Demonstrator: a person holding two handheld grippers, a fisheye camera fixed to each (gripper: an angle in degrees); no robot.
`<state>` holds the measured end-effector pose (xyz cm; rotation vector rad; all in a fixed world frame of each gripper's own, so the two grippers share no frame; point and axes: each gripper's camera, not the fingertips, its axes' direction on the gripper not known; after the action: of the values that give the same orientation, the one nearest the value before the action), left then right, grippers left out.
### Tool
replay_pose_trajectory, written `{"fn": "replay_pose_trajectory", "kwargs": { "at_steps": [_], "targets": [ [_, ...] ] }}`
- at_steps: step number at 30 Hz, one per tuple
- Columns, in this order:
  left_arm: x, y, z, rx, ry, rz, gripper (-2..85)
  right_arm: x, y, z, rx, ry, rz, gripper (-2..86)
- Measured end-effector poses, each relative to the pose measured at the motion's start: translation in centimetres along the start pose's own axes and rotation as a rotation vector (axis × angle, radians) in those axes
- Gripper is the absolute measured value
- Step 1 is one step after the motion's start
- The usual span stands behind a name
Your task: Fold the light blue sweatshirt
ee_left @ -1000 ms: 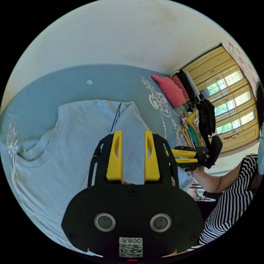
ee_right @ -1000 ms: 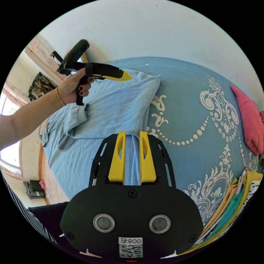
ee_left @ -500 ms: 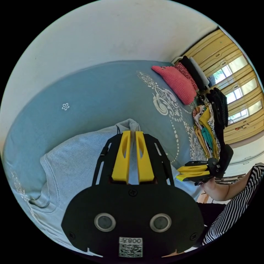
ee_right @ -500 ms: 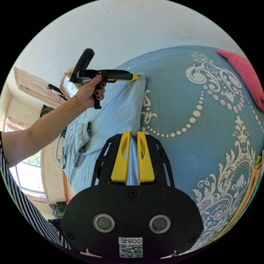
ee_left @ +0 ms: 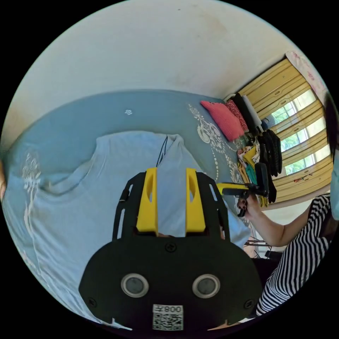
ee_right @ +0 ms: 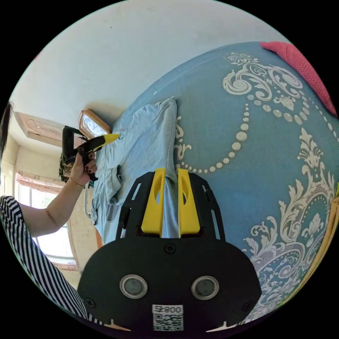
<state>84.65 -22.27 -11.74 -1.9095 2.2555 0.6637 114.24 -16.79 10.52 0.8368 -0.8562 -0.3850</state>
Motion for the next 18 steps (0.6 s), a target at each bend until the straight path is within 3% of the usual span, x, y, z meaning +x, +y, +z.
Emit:
{"fn": "replay_pose_trajectory", "kwargs": {
  "at_steps": [3,5,10,18],
  "targets": [
    [0.3,7.9,-2.2,-0.023,-0.126,-0.087,13.3,-1.8,-0.7,-1.1,0.045,0.106,-0.112,7.4],
    [0.8,12.1,-2.3,-0.054,-0.204,-0.138,13.2,-3.8,-1.4,0.4,0.012,0.039,-0.219,8.0],
    [0.6,19.4,-0.1,-0.143,-0.396,-0.253,9.8,-6.5,-3.2,14.2,-0.321,-0.213,-0.33,9.4],
    [-2.3,29.0,-5.7,0.134,-0.293,-0.503,8.8,-9.1,-1.4,23.6,-0.452,-0.567,-0.39,5.2]
  ]
}}
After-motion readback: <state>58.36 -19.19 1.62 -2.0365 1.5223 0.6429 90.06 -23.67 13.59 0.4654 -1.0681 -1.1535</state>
